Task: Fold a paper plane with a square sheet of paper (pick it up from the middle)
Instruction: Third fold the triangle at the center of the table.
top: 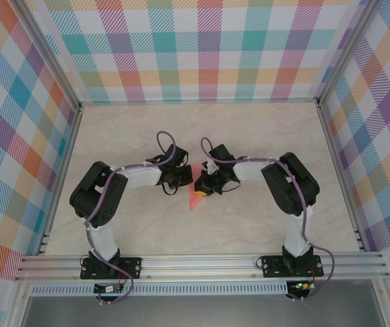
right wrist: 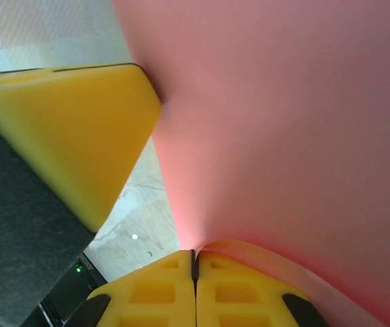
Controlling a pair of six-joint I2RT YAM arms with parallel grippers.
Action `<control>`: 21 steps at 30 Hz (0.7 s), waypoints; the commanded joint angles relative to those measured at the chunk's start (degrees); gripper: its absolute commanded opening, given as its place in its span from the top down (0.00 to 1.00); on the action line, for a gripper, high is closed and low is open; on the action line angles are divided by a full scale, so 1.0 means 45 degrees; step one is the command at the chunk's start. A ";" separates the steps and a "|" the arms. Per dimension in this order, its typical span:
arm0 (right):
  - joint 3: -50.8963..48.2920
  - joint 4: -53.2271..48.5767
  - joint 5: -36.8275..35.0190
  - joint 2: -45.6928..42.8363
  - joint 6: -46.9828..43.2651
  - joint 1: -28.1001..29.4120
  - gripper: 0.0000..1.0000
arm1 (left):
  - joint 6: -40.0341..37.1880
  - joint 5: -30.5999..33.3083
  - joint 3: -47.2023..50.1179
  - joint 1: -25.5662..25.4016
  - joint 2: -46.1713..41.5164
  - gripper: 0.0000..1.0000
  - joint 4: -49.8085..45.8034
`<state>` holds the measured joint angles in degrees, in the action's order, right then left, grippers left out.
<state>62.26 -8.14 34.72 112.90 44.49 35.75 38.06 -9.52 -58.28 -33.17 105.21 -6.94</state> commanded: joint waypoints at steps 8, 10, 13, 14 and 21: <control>0.0244 0.0473 -0.0061 0.0240 0.0073 0.0117 0.94 | -0.0100 -0.0270 0.0210 0.0120 0.0312 1.00 -0.0108; 0.0248 0.0541 -0.0030 0.0252 0.0074 0.0122 0.94 | -0.0109 -0.0272 0.0209 0.0124 0.0312 1.00 -0.0099; 0.0286 0.0538 -0.0006 0.0298 0.0018 0.0123 0.94 | -0.0099 -0.0264 0.0236 0.0125 0.0307 1.00 -0.0089; 0.0305 0.0515 -0.0020 0.0318 -0.0005 0.0121 0.94 | -0.0108 -0.0256 0.0236 0.0125 0.0312 1.00 -0.0085; 0.0304 0.0472 -0.0100 0.0418 -0.0004 0.0123 0.94 | -0.0109 -0.0307 0.0246 0.0125 0.0312 1.00 -0.0060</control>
<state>62.28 -6.42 34.50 113.36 44.56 35.90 38.06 -9.54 -58.28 -33.17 105.21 -6.92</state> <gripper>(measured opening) 0.056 0.040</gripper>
